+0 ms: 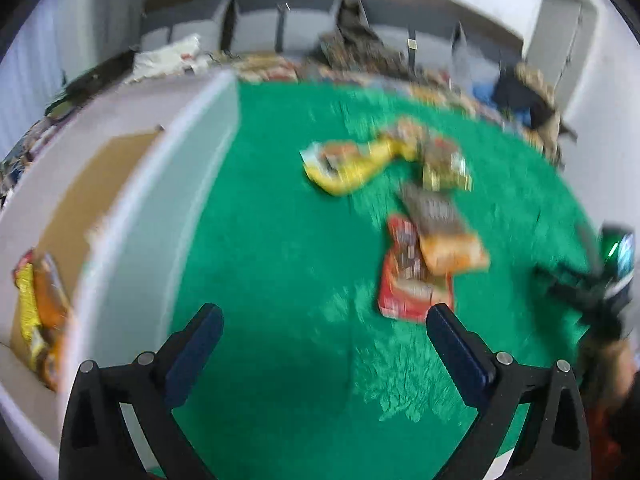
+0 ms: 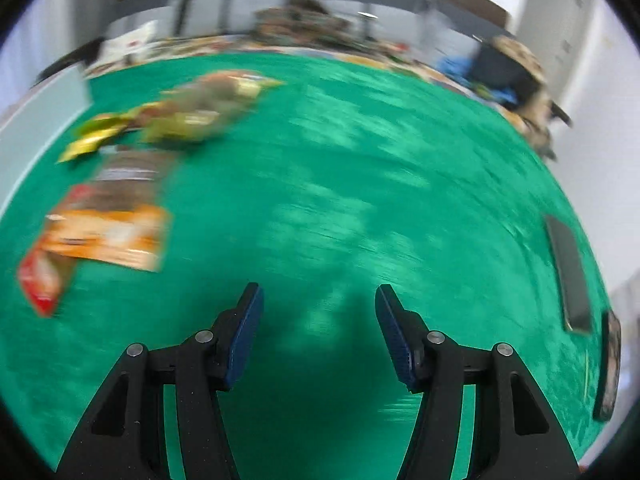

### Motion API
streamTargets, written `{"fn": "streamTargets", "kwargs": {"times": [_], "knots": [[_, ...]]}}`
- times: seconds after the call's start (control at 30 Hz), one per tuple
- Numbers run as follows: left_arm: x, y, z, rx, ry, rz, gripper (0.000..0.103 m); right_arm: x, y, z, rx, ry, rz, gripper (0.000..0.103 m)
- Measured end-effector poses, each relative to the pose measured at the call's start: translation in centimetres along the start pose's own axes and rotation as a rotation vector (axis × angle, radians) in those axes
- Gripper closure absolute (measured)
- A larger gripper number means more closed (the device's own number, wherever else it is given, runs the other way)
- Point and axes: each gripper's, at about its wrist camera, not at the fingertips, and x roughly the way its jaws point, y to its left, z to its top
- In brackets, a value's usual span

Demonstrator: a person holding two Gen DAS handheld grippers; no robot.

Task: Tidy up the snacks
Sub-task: 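Carry both packs into the white box and release them, then move the left gripper toward the red pouch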

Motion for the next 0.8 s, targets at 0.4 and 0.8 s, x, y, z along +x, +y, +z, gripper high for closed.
{"fn": "streamTargets", "kwargs": {"times": [0.4,0.8], "knots": [[7.1,-1.6,-2.9,0.045,0.052,0.085,0.0,2.1,-4.5,0.2,0.143,-0.016,0.041,0.022],[7.2,-0.8,-3.3,0.022,-0.032,0.094,0.0,2.2,-4.4,0.0,0.143,-0.016,0.041,0.022]]}}
